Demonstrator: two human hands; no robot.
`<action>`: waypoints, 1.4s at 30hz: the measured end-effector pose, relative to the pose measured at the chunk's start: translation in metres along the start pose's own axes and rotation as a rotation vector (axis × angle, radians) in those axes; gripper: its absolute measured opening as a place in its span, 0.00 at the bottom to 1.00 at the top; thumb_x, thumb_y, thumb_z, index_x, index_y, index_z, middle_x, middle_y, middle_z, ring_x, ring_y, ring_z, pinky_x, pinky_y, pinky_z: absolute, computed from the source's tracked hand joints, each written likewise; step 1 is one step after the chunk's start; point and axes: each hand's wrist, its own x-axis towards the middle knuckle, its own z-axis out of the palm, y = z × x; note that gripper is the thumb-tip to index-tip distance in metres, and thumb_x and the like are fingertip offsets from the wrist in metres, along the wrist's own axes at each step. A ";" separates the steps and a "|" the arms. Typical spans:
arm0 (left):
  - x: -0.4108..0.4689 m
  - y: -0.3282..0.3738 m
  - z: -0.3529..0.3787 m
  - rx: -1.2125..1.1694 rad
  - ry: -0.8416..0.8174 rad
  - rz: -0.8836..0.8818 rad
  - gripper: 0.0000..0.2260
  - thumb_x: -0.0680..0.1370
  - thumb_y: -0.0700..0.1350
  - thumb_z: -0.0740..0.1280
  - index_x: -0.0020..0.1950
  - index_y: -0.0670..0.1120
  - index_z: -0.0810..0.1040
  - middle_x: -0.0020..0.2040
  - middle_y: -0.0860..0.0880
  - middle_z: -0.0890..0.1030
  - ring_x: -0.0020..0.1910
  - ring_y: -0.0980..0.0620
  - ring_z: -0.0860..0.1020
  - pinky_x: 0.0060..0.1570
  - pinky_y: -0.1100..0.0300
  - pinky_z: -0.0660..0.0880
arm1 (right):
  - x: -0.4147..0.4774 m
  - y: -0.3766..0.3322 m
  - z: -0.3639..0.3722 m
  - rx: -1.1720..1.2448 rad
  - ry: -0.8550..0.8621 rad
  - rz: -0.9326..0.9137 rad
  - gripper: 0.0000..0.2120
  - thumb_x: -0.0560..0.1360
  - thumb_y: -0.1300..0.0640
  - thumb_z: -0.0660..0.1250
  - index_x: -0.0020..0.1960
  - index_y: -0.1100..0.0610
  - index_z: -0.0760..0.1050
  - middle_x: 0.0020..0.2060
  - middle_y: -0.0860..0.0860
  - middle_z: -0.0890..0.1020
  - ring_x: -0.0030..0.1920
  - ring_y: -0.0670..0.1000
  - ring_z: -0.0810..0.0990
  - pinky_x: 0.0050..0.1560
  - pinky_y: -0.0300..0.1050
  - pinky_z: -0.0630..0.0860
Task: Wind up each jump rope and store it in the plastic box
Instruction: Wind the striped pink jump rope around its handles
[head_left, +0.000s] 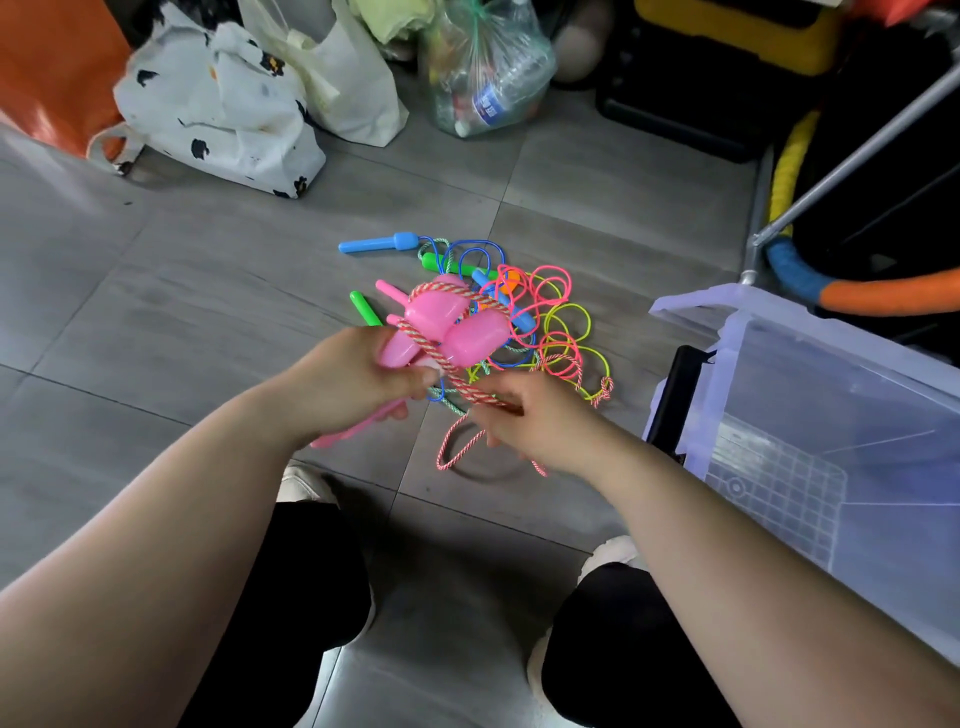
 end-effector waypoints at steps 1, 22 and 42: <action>0.001 -0.002 0.001 0.022 0.027 -0.015 0.08 0.74 0.41 0.66 0.38 0.49 0.71 0.33 0.52 0.78 0.21 0.63 0.74 0.25 0.71 0.70 | -0.002 -0.001 0.001 -0.148 0.013 -0.045 0.10 0.75 0.57 0.63 0.54 0.58 0.76 0.40 0.52 0.80 0.39 0.48 0.77 0.38 0.37 0.71; -0.005 -0.001 0.008 0.187 -0.405 0.013 0.06 0.70 0.39 0.70 0.37 0.46 0.75 0.24 0.59 0.79 0.25 0.63 0.78 0.29 0.74 0.71 | -0.005 -0.006 -0.018 -0.113 0.339 -0.196 0.18 0.66 0.48 0.71 0.54 0.50 0.76 0.47 0.40 0.71 0.42 0.34 0.71 0.42 0.35 0.68; -0.012 0.009 0.027 0.117 -0.890 -0.037 0.06 0.66 0.48 0.67 0.39 0.47 0.78 0.32 0.54 0.81 0.28 0.58 0.78 0.36 0.63 0.75 | -0.008 -0.024 -0.018 -0.106 0.185 -0.187 0.22 0.68 0.40 0.54 0.31 0.57 0.74 0.23 0.53 0.70 0.26 0.46 0.67 0.32 0.44 0.66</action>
